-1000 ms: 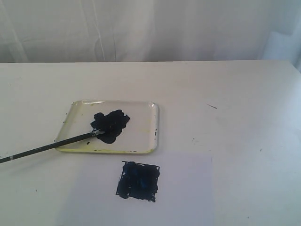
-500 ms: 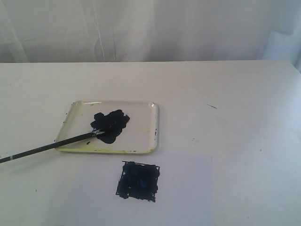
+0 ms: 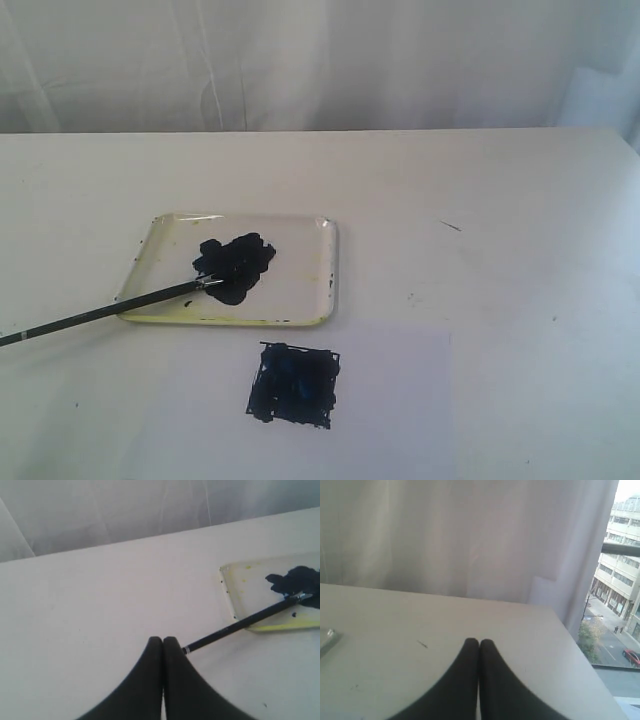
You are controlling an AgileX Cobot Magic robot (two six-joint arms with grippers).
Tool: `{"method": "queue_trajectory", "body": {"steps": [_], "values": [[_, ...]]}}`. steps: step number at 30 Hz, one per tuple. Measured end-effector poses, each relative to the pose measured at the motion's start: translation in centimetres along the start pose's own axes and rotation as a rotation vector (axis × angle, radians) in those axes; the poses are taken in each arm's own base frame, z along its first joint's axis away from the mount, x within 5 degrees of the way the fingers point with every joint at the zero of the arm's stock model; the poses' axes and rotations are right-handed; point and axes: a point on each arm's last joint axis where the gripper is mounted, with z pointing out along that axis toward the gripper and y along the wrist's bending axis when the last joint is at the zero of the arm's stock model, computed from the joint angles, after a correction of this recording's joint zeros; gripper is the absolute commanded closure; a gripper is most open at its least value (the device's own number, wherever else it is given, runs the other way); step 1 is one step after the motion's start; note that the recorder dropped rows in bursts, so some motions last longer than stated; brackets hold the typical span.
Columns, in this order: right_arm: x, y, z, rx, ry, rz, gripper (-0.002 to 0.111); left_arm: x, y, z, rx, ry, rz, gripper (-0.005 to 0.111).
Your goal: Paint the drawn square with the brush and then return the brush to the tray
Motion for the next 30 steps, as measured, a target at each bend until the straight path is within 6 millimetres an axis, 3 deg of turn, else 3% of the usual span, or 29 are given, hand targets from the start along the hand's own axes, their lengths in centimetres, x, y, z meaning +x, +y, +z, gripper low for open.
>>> {"method": "queue_trajectory", "body": {"steps": [7,30], "values": [[2.5,0.2,0.2,-0.013,0.133,-0.002,0.108,1.0,-0.2,0.0,0.015,0.089,-0.033,0.106],[2.5,0.2,0.2,-0.013,0.136,-0.006,0.108,1.2,-0.3,0.0,0.025,0.121,-0.076,0.106]]}}
